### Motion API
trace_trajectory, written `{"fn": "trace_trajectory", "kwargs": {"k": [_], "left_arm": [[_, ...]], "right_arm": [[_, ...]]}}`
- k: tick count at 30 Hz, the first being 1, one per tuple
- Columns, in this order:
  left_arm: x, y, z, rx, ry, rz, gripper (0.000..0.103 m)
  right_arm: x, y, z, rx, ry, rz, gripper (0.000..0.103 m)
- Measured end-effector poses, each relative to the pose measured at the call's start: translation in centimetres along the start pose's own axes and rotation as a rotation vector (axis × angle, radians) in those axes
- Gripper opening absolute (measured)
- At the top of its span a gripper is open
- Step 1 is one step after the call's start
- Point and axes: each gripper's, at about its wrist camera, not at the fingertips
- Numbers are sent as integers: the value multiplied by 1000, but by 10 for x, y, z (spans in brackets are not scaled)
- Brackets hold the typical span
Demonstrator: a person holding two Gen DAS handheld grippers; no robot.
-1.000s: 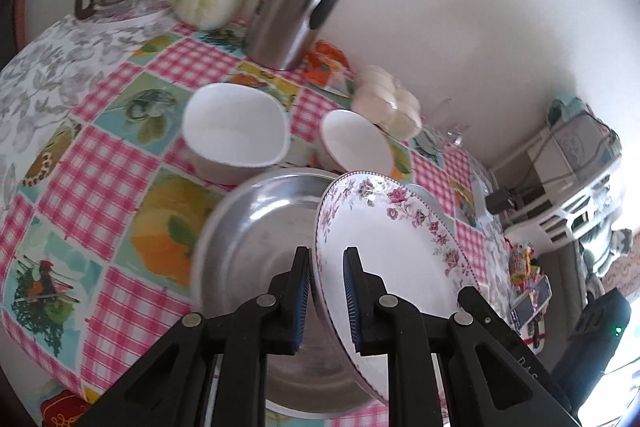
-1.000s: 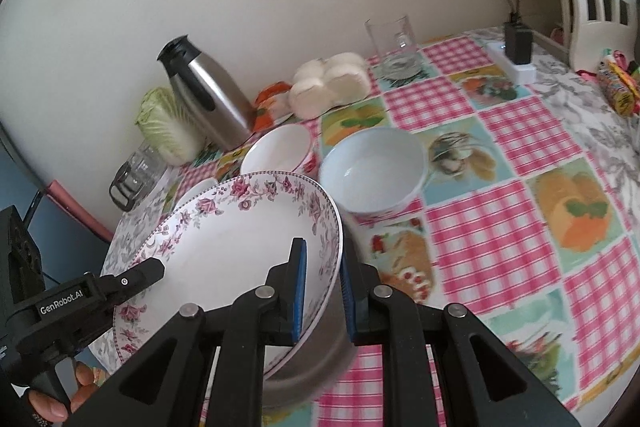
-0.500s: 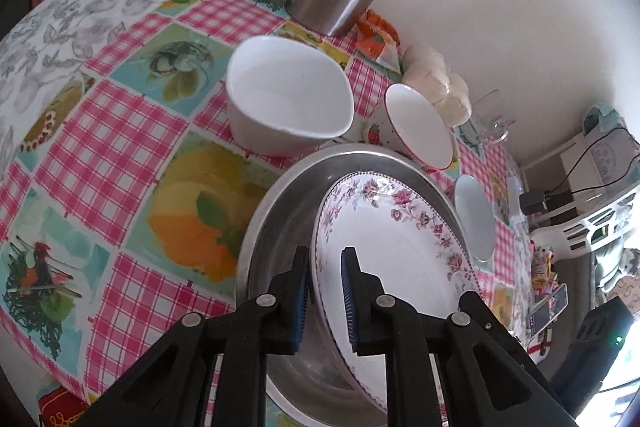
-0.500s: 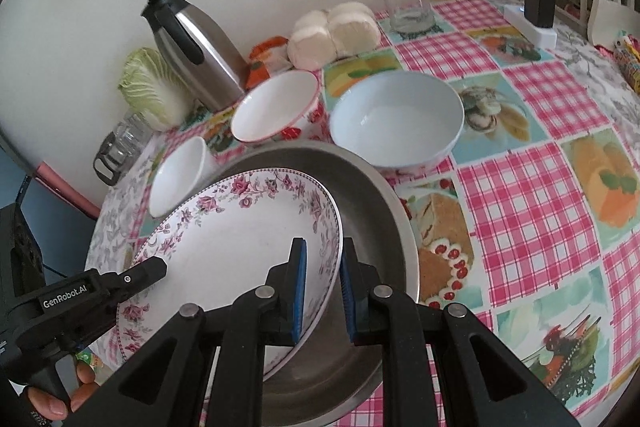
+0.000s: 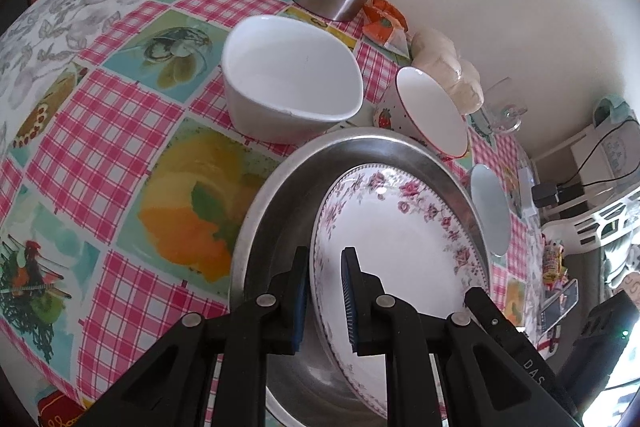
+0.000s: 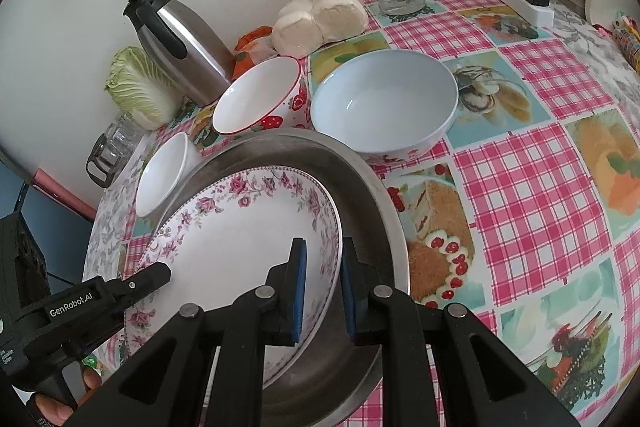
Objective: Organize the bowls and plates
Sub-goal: 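Carry the floral plate with both tools over the steel plate, then lower the floral plate into the steel plate and open both tools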
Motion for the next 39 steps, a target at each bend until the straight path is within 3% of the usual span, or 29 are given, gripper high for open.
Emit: {"fn": "trace_trajectory", "kwargs": {"k": [11, 30, 34, 39], "left_arm": [[3, -18, 7, 57, -6, -42, 17], [3, -16, 18, 151, -52, -11, 21], [4, -11, 21, 170, -70, 7, 33], [3, -2, 27, 206, -95, 29, 37]], "right_arm": [[1, -6, -4, -69, 33, -15, 17], [2, -11, -21, -222, 141, -17, 18], [2, -3, -26, -244, 156, 7, 18], [2, 9, -33, -256, 181, 29, 19]]}}
Point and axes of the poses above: each gripper's, at about its wrist camera, not at the fingertips, and y roughly against the way its jaws point, z to its right, x to its top, and after that the axes turned 10 degrees about -z, right-handed
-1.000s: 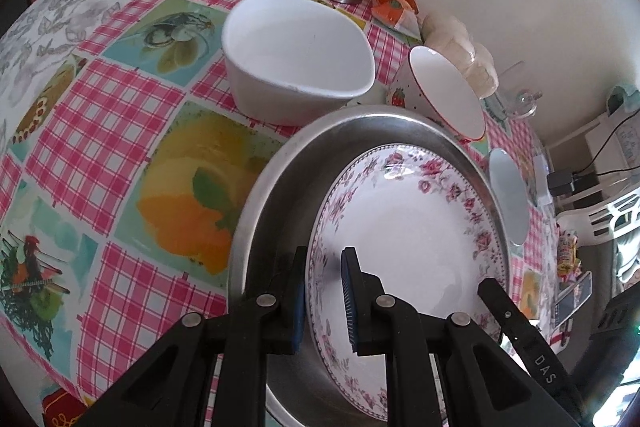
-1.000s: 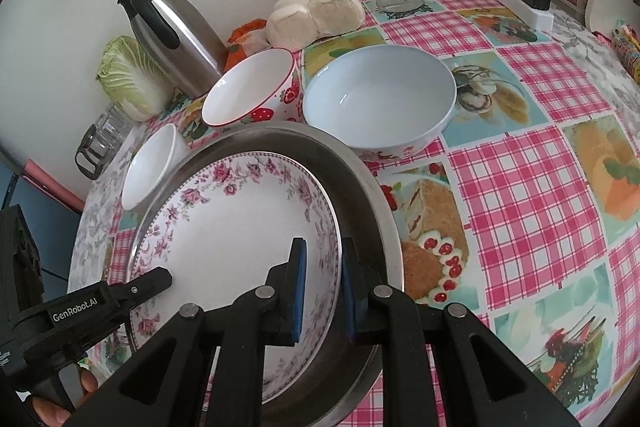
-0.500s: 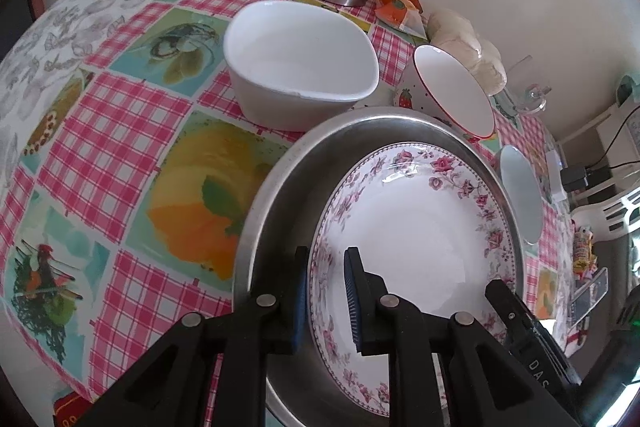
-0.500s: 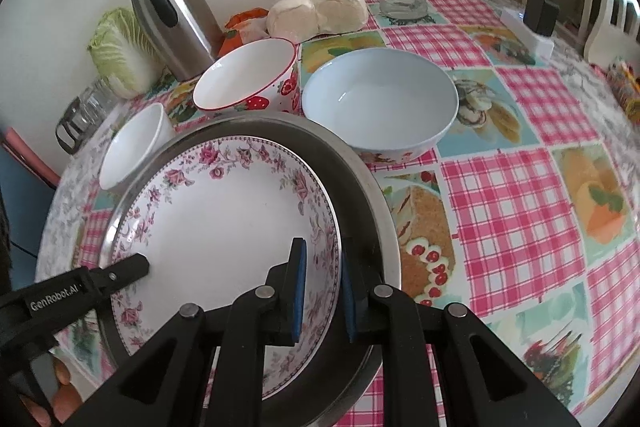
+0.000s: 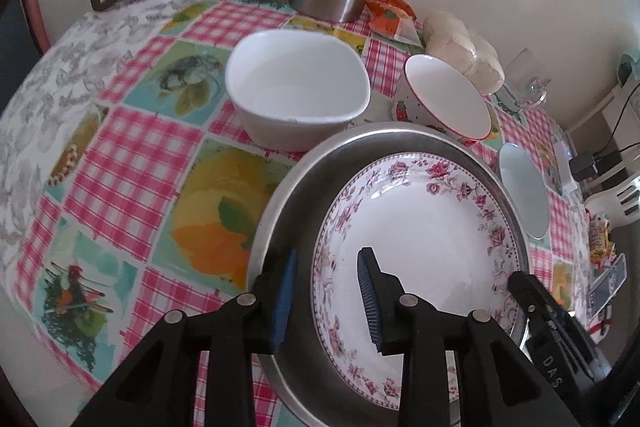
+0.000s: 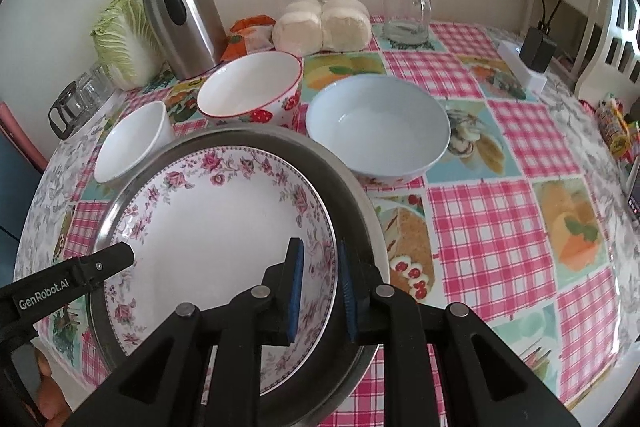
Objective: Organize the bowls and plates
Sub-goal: 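Lower the floral plate into the steel plate and open both tools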
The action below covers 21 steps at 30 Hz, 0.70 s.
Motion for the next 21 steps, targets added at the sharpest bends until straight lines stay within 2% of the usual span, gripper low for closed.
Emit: {"fn": "trace_trajectory", "kwargs": {"k": [1, 3, 5, 9, 11, 12, 14, 18, 20, 21], "left_arm": [[0, 4, 1, 4, -10, 11, 39], [0, 10, 3, 6, -22, 28, 52], [-1, 15, 4, 22, -23, 40, 65], [-2, 22, 4, 96, -22, 58, 71], [-1, 21, 2, 133, -17, 55, 76], [-2, 20, 0, 146, -15, 54, 78], [-2, 18, -2, 170, -10, 51, 82], [-2, 16, -5, 187, 0, 54, 97], [-2, 16, -4, 208, -9, 66, 103], [-2, 16, -4, 221, -18, 78, 103]], "right_arm": [[0, 3, -1, 2, 4, 8, 19], [1, 9, -2, 7, 9, 21, 24], [2, 13, -2, 0, 11, 34, 49], [3, 17, -3, -19, 20, 50, 60], [3, 18, -3, -22, 26, 51, 72], [3, 17, -3, -22, 31, 52, 74], [3, 17, -4, -28, 43, 54, 83], [2, 14, -3, -34, 51, 43, 86], [1, 12, -3, -37, 53, 41, 95], [1, 12, -4, -39, 55, 42, 95]]}}
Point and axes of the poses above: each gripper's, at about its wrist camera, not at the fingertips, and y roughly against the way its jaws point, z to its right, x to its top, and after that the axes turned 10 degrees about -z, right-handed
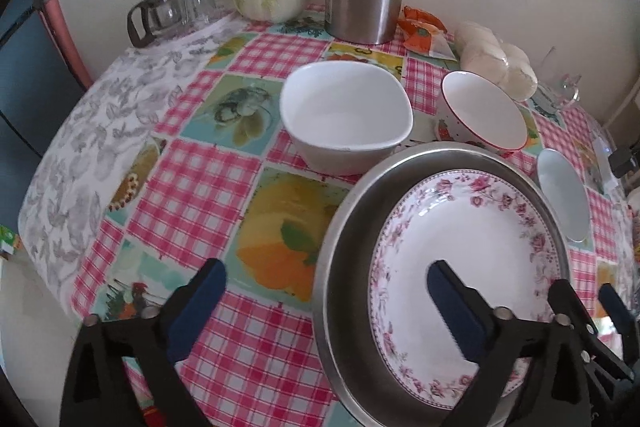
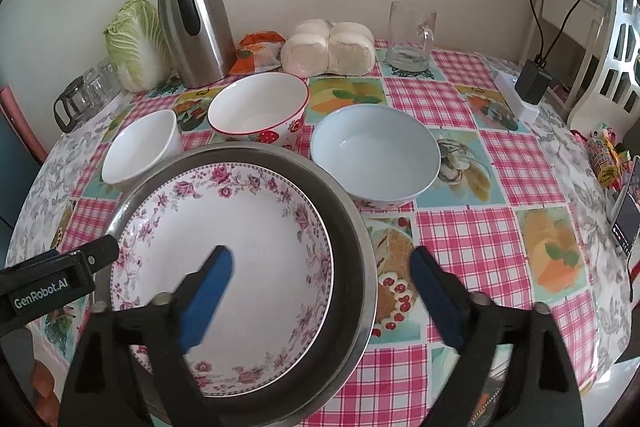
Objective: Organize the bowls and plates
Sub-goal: 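Lower the floral plate into the steel plate and open both tools, then move both tools to the rim of the red-rimmed white bowl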
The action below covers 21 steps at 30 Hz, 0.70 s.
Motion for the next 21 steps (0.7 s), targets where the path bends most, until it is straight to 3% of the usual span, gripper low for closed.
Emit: {"fn": "trace_trajectory", "kwargs": {"k": [21], "left_arm": [[4, 14, -10, -9, 9, 126, 103]], "right_arm": [[-5, 1, 8, 30, -18, 28, 96]]}}
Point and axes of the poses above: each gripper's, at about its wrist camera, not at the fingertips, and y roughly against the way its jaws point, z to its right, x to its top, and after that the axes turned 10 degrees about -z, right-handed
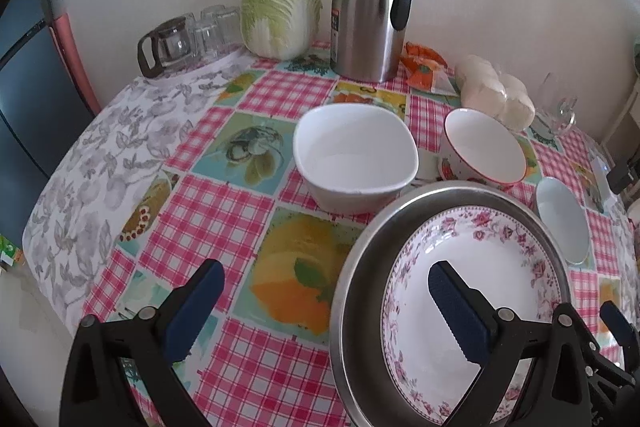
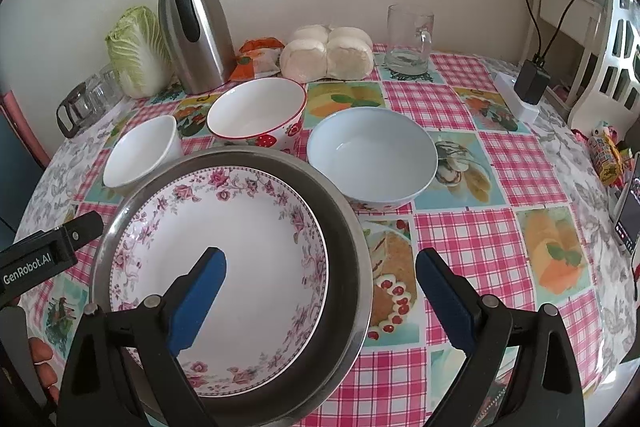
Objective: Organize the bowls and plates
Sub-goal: 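Move both tools to the rim of the red-rimmed white bowl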
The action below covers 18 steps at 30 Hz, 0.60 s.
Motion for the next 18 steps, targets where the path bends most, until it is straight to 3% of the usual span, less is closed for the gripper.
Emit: {"fn": "trace_trajectory", "kwargs": {"k": [8, 18], "left_arm": [[8, 5, -6, -95, 43, 64, 103], [56, 5, -3, -207, 11, 30, 103]], "right_arm": [[2, 6, 2, 49, -22, 15, 96], [42, 10, 19, 79, -69, 8, 96]]}}
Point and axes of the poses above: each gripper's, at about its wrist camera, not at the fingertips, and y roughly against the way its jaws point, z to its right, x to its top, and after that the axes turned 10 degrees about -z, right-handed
